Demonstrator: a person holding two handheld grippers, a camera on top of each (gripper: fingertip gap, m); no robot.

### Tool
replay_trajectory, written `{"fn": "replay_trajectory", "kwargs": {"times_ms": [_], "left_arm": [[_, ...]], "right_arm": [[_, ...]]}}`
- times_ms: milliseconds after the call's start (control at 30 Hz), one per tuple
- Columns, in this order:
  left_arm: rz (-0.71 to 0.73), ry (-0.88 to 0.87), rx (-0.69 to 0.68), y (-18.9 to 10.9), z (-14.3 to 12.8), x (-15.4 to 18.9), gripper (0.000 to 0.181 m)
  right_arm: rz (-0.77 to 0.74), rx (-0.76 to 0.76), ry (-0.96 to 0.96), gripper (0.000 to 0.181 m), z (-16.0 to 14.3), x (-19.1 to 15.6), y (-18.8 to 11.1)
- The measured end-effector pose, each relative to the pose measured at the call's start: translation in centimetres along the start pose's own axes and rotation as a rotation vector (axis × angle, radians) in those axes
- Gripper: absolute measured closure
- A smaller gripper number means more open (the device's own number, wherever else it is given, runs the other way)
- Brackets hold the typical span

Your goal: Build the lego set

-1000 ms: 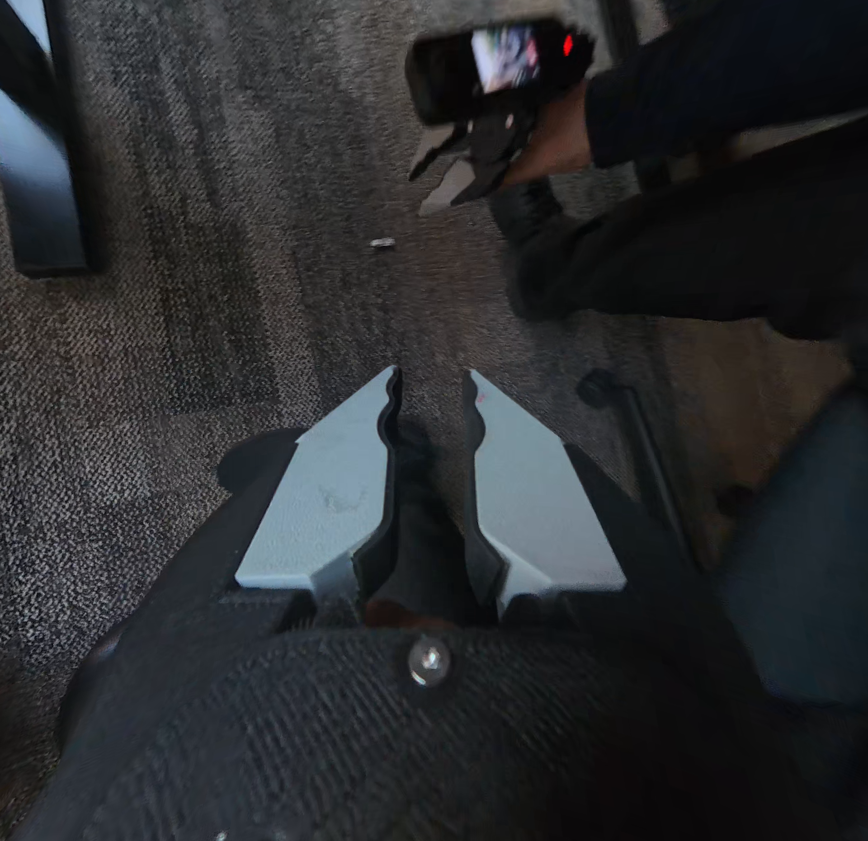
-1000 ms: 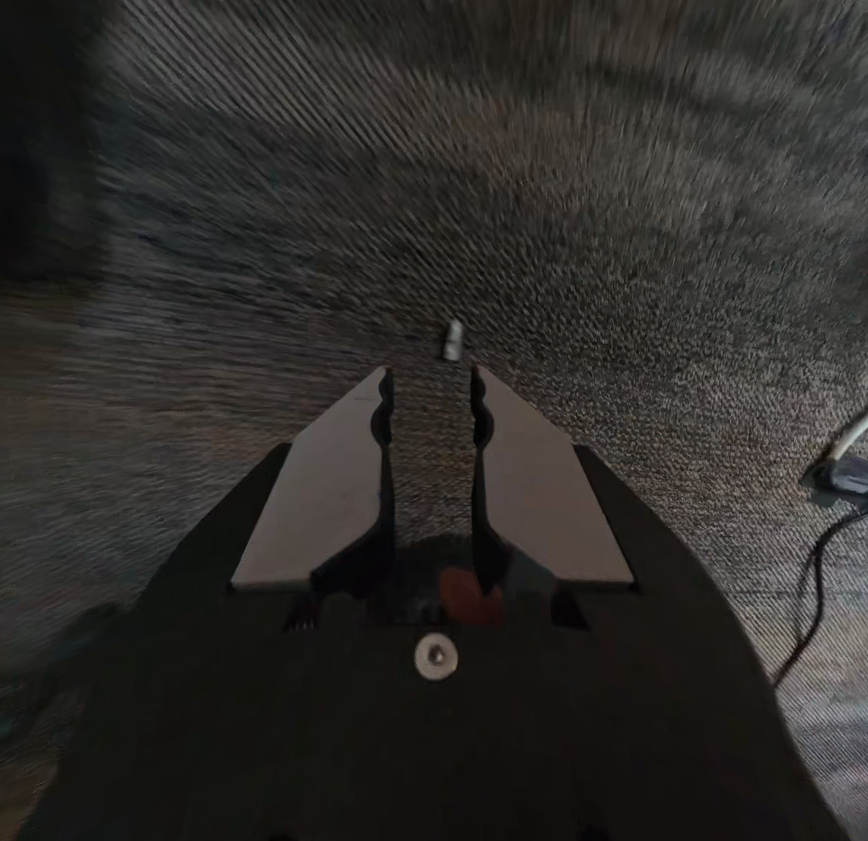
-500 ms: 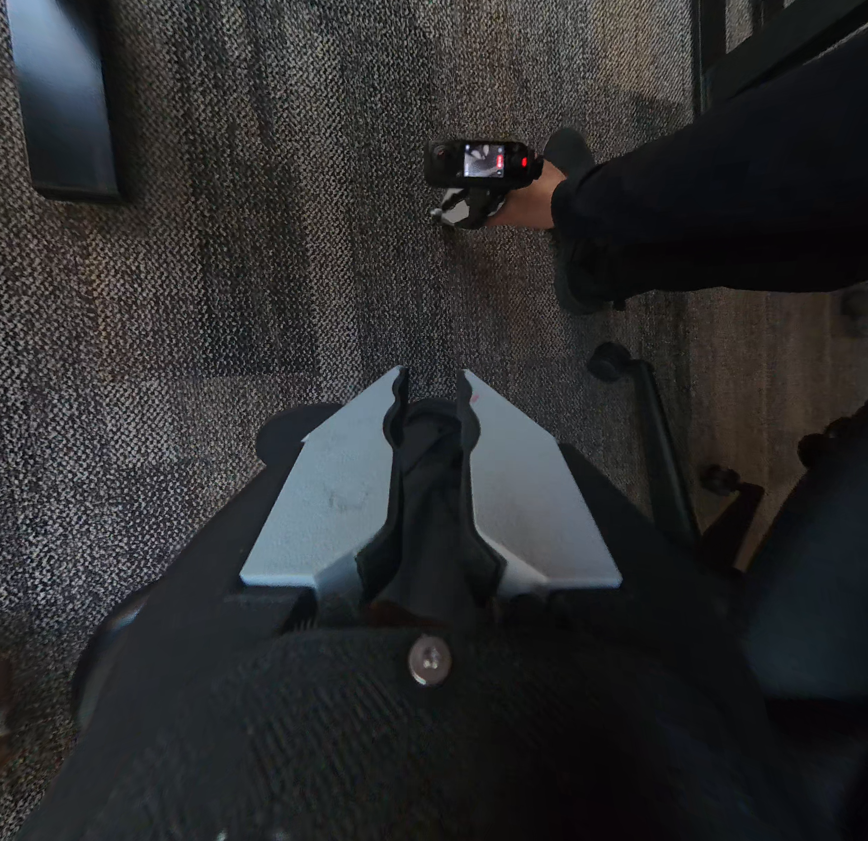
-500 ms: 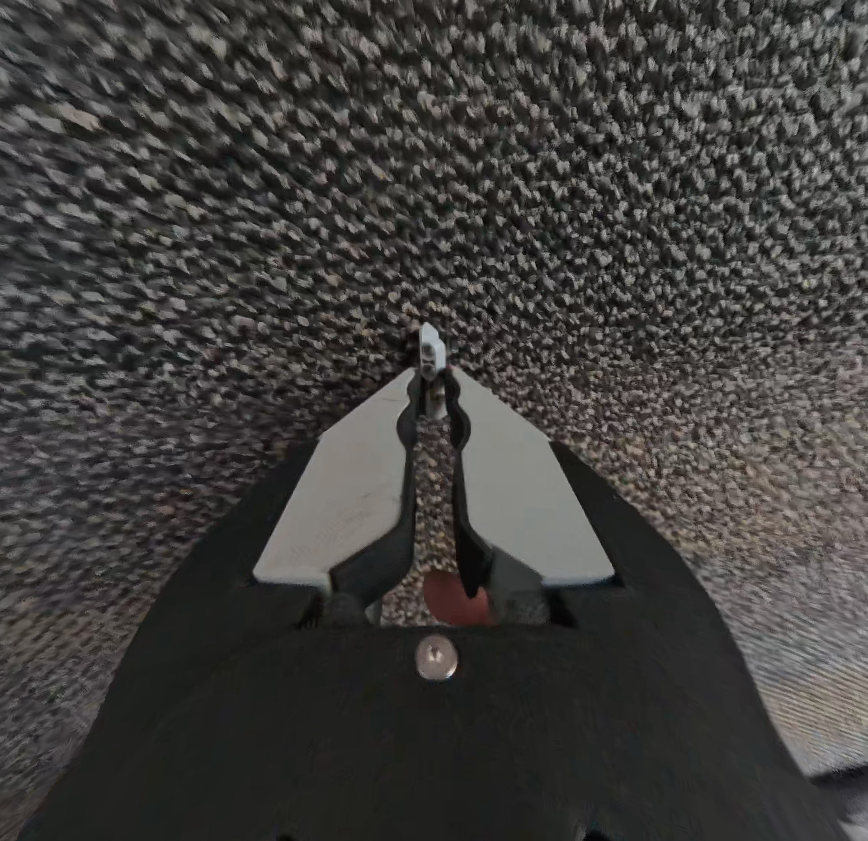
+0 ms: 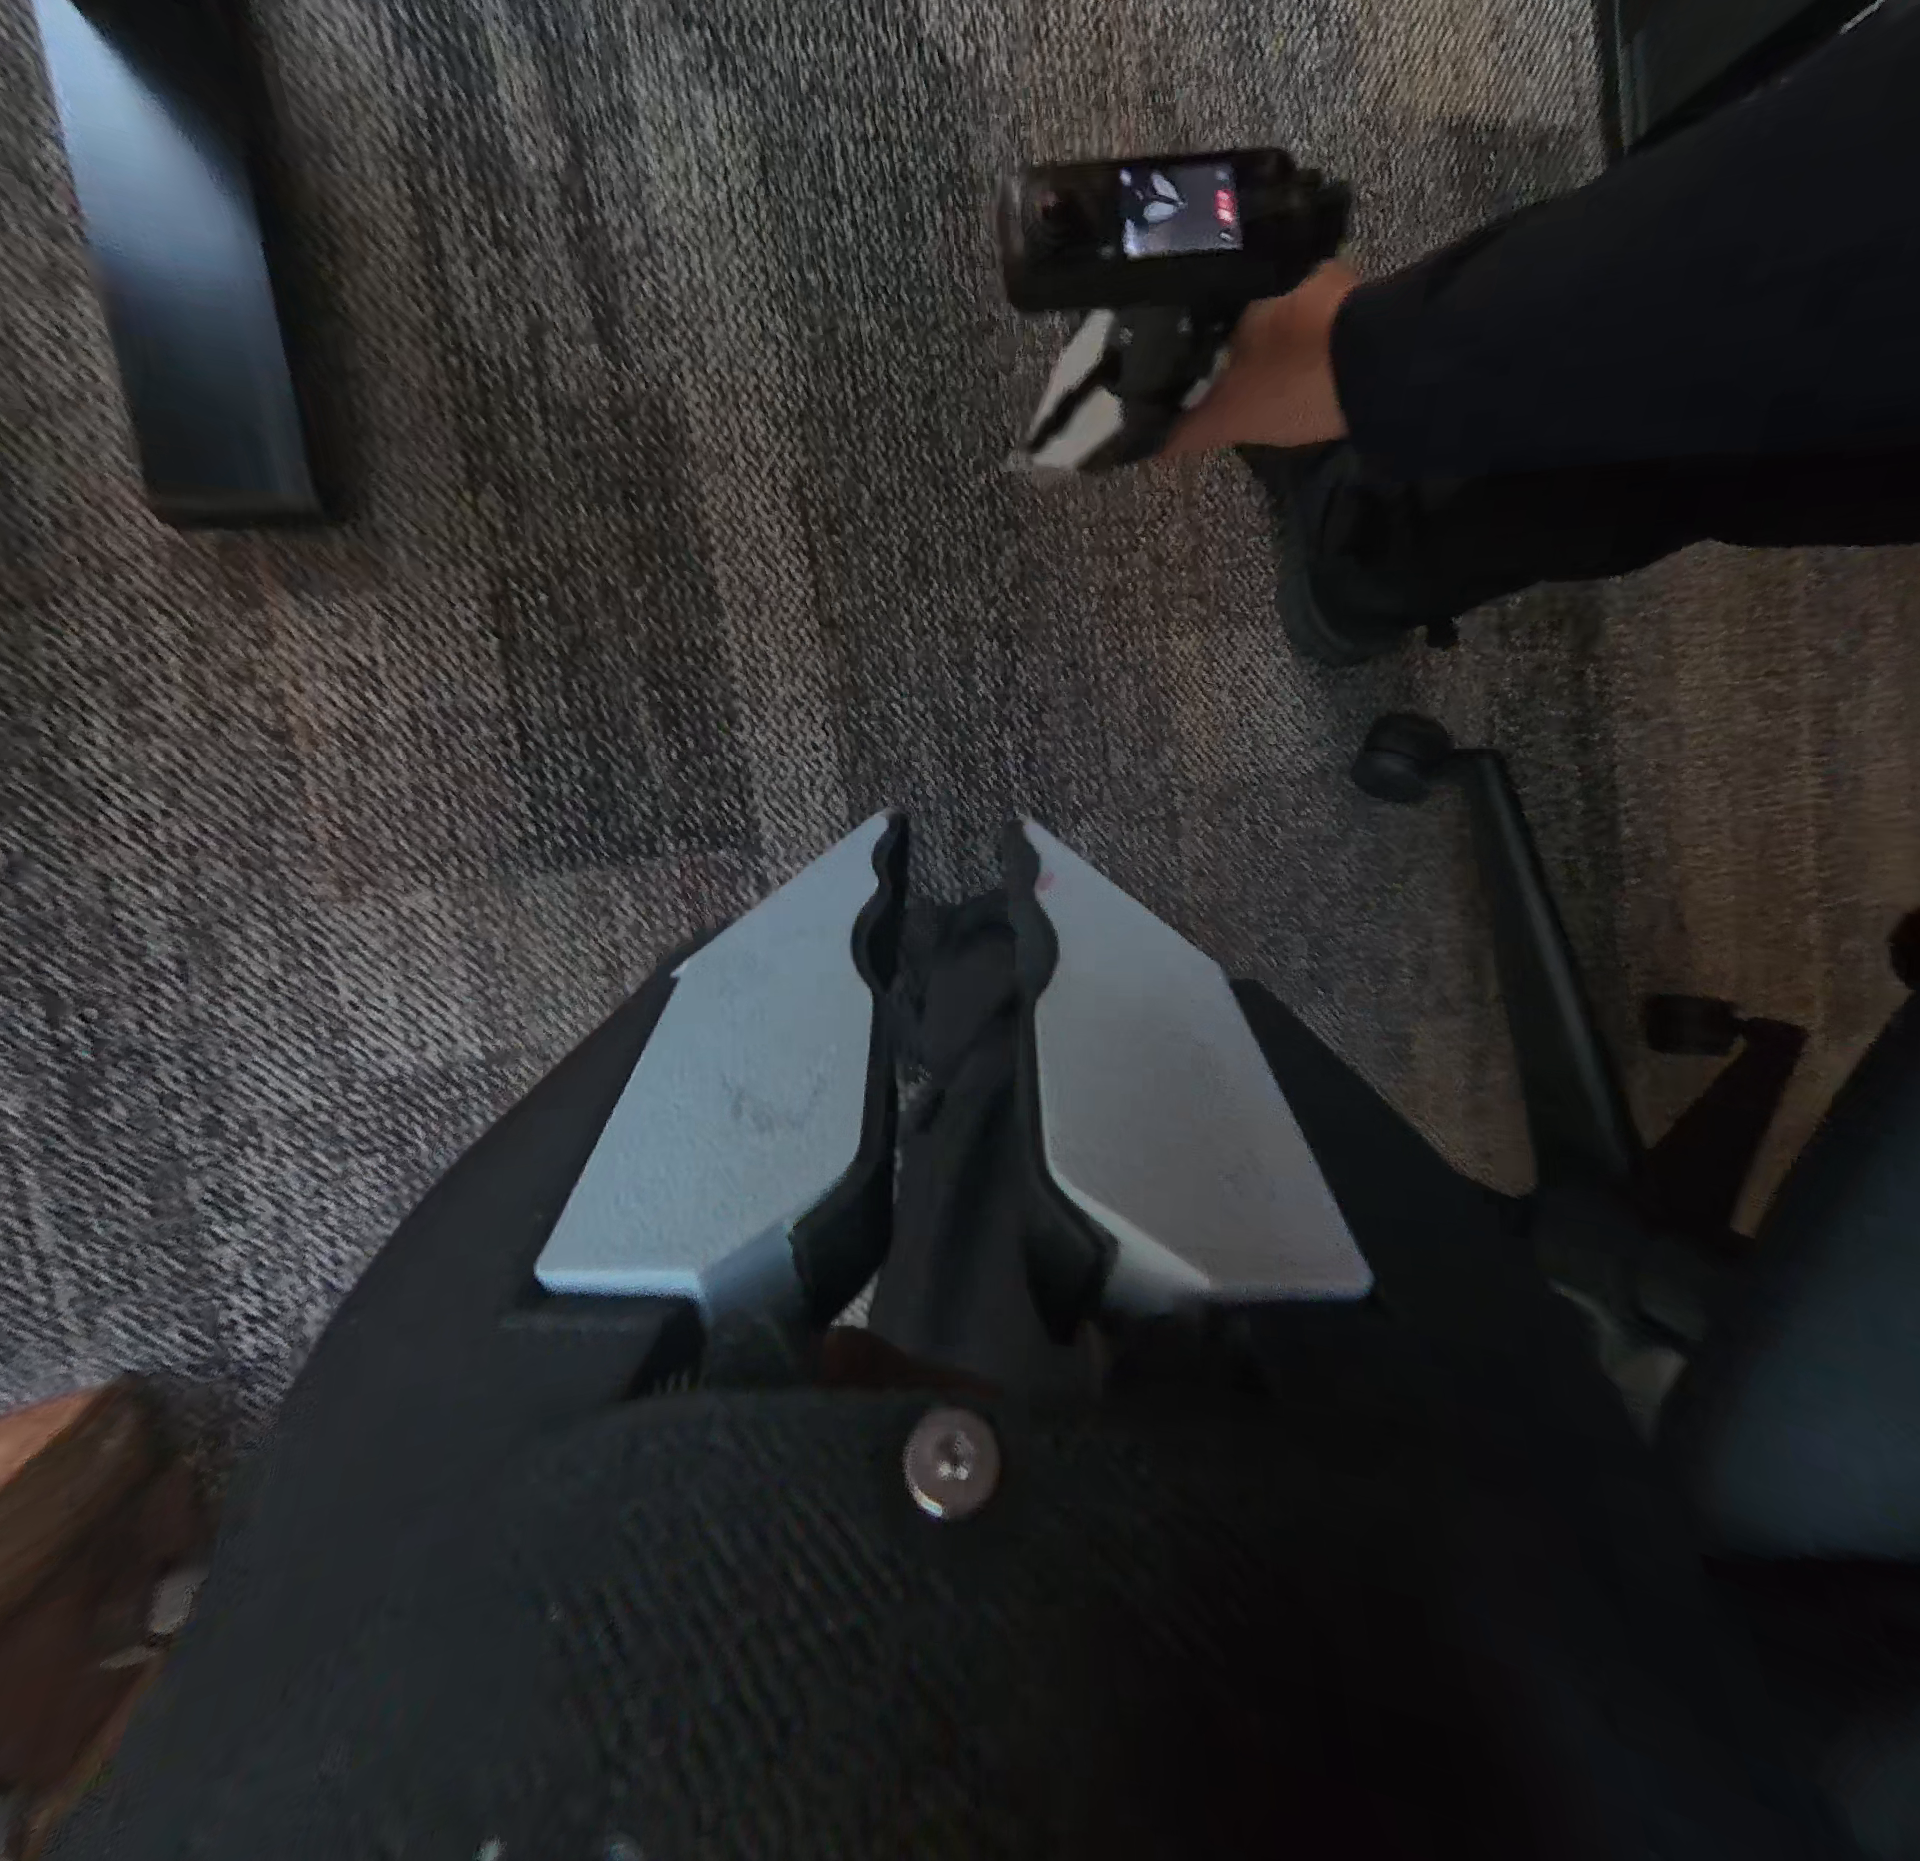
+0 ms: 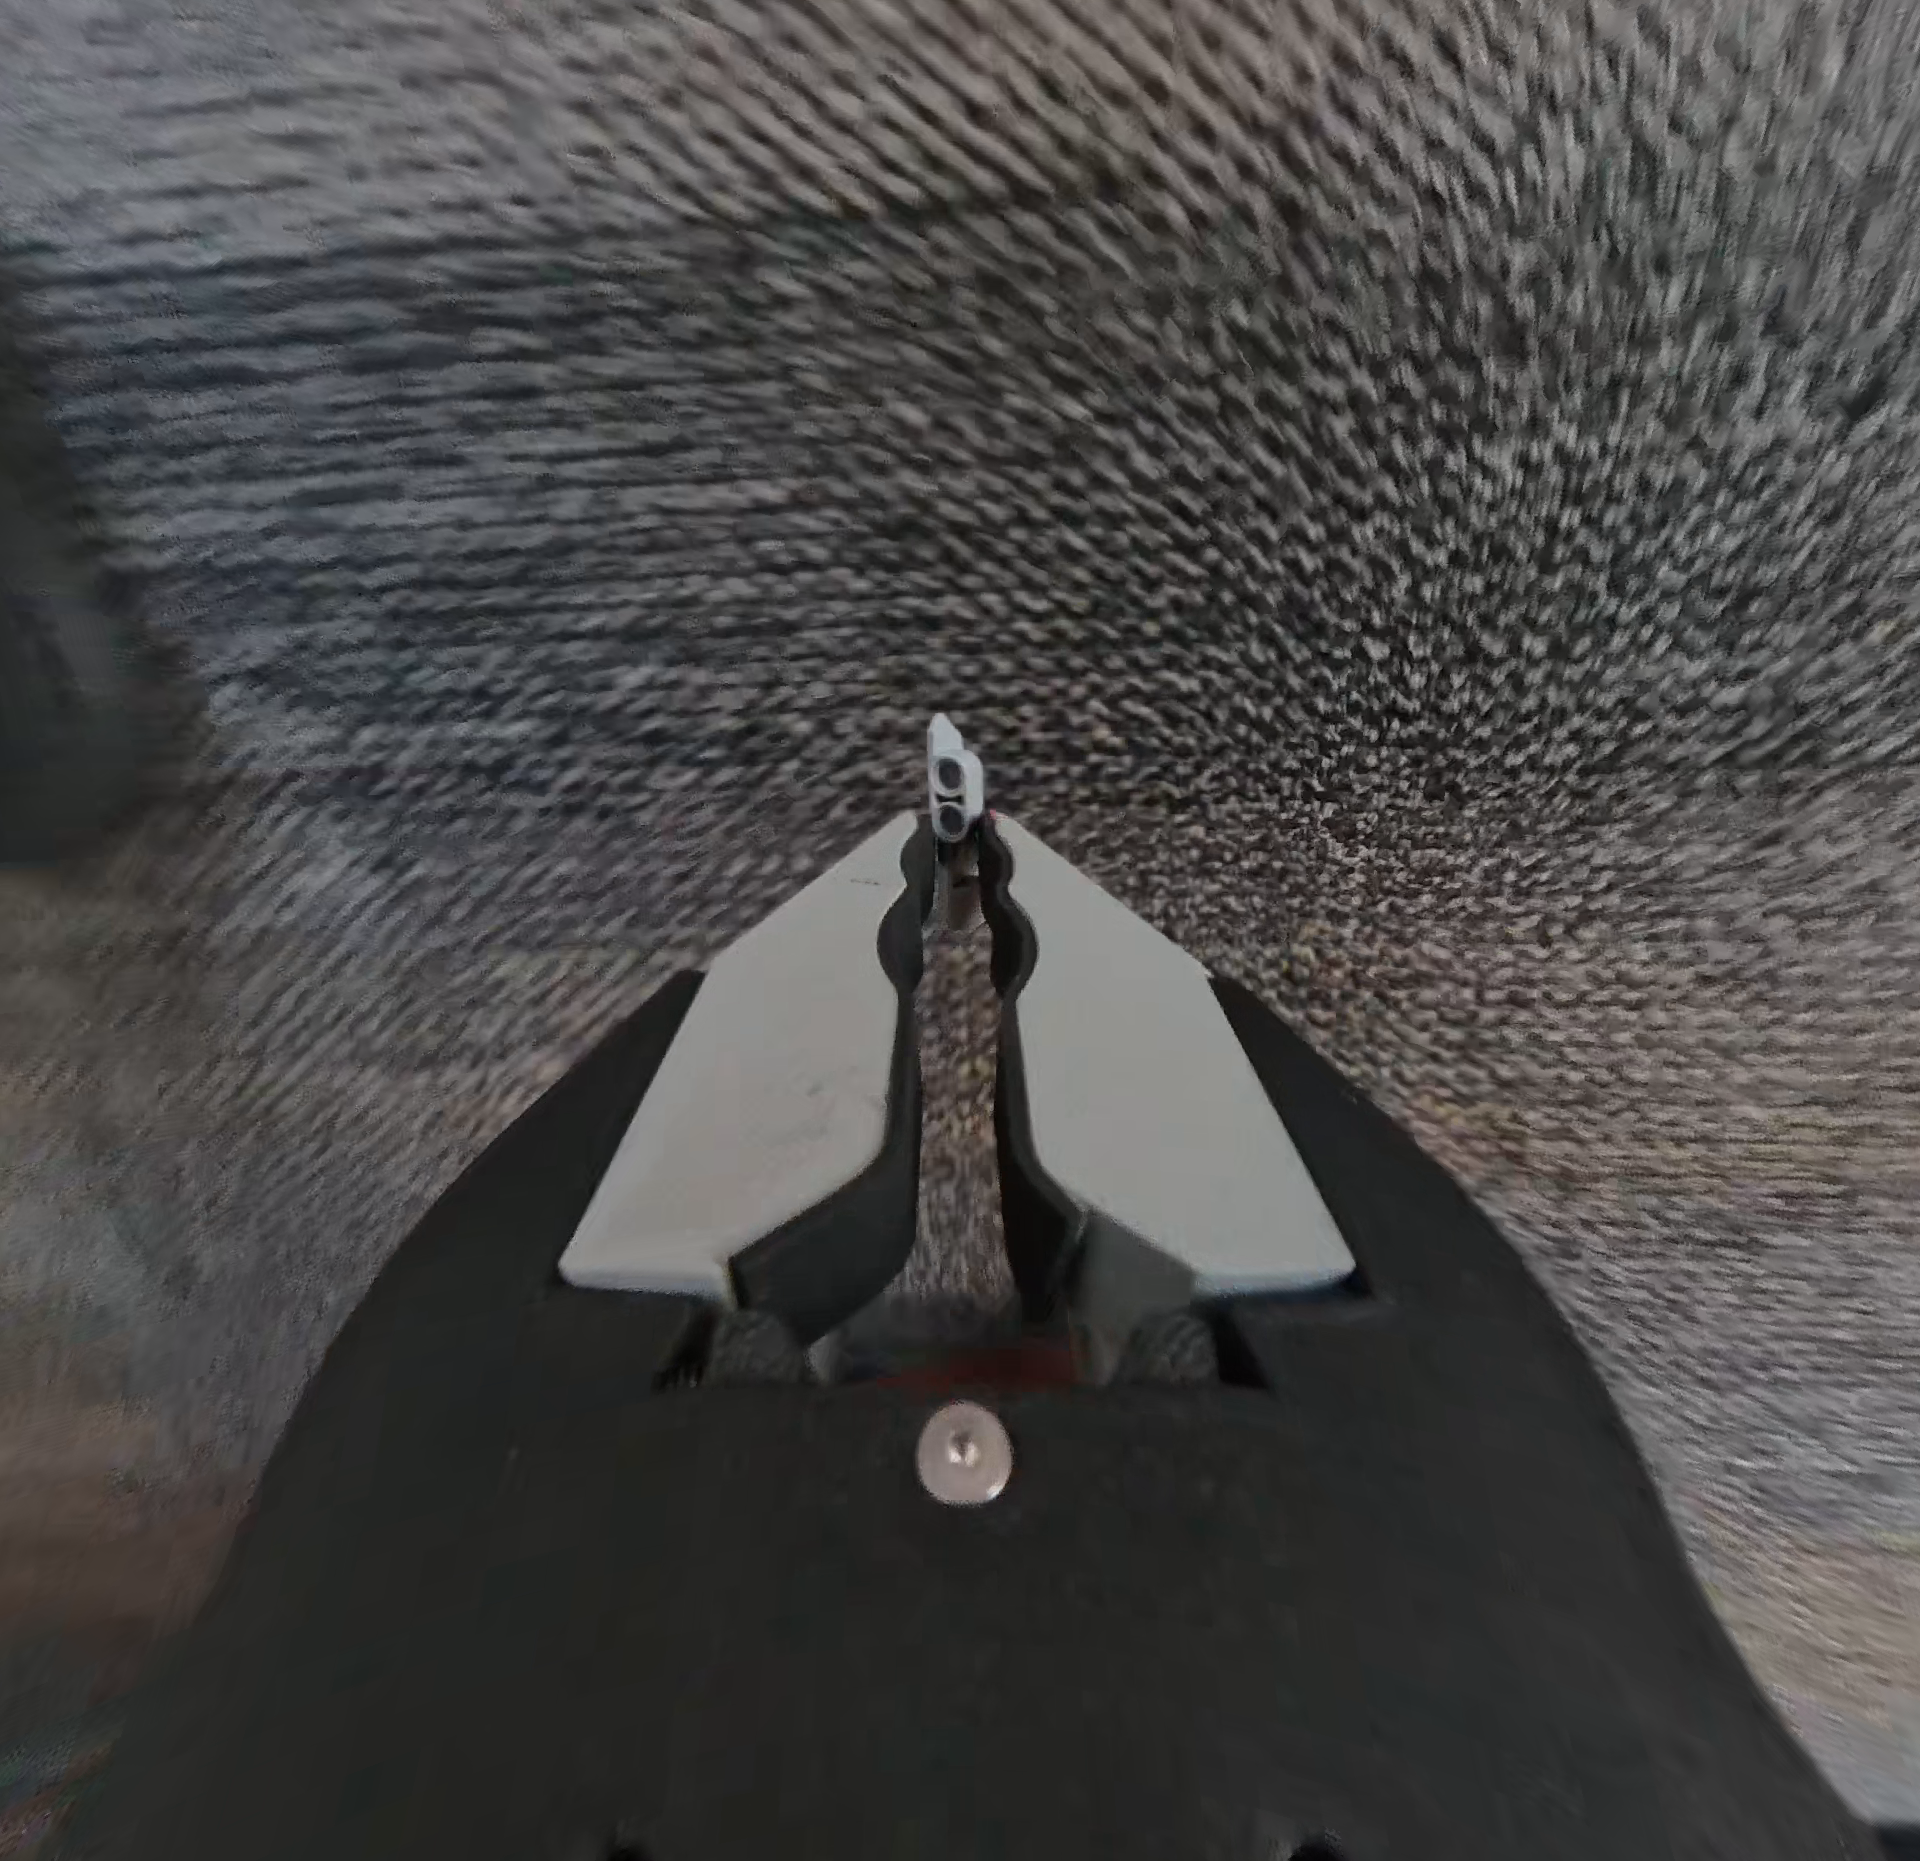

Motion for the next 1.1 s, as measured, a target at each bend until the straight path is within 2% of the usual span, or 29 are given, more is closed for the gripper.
{"fn": "replay_trajectory", "kwargs": {"times_ms": [33,200,300,433,533,600,700,800,900,1000,1100], "left_arm": [[0.009,0.021,0.021,0.0,0.7,0.1,0.167],[0.059,0.086,0.092,0.4,3.6,0.9,0.167],[0.104,0.114,0.087,1.1,3.9,2.0,0.166],[0.165,0.219,0.068,2.1,3.8,5.2,0.167],[0.209,0.32,0.063,2.3,3.7,8.6,0.168],[0.215,0.41,0.065,1.9,3.5,11.4,0.168],[0.146,0.536,0.09,0.3,3.6,16.2,0.168],[0.09,0.683,0.151,-2.2,4.9,20.7,0.167],[0.044,0.82,0.299,-6.1,8.1,25.5,0.167],[-0.102,0.896,0.529,-12.0,13.3,30.7,0.169],[-0.203,0.971,0.77,-18.7,20.2,34.3,0.177]], "right_arm": [[0.004,0.007,-0.067,0.176,0.7,-1.3,-2.6],[0.06,0.219,-0.28,0.176,4.2,-9.1,-19.4],[0.063,0.391,-0.414,0.176,4.2,-14.4,-30.0],[-0.031,0.66,-0.489,0.176,1.7,-20.3,-43.5],[-0.133,0.899,-0.495,0.176,-1.2,-23.1,-54.3],[-0.26,1.015,-0.504,0.176,-3.6,-23.6,-61.1],[-0.52,1.096,-0.461,0.177,-7.6,-21.0,-69.1],[-0.729,1.083,-0.379,0.176,-11.3,-15.7,-73.3],[-0.818,0.999,-0.29,0.176,-13.1,-9.5,-73.6],[-0.827,0.972,-0.22,0.176,-13.1,-4.0,-72.3],[-0.838,0.933,-0.201,0.176,-11.6,0.0,-71.8]]}}
Point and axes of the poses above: each gripper's, where its closed fingertips meet, y out along the fingers, z out of its top, x = y × z across the jaws, the point moved 9 cm from there along -y, back along the fingers, and after that the axes turned 2 degrees about -x, right-handed, at the moved point
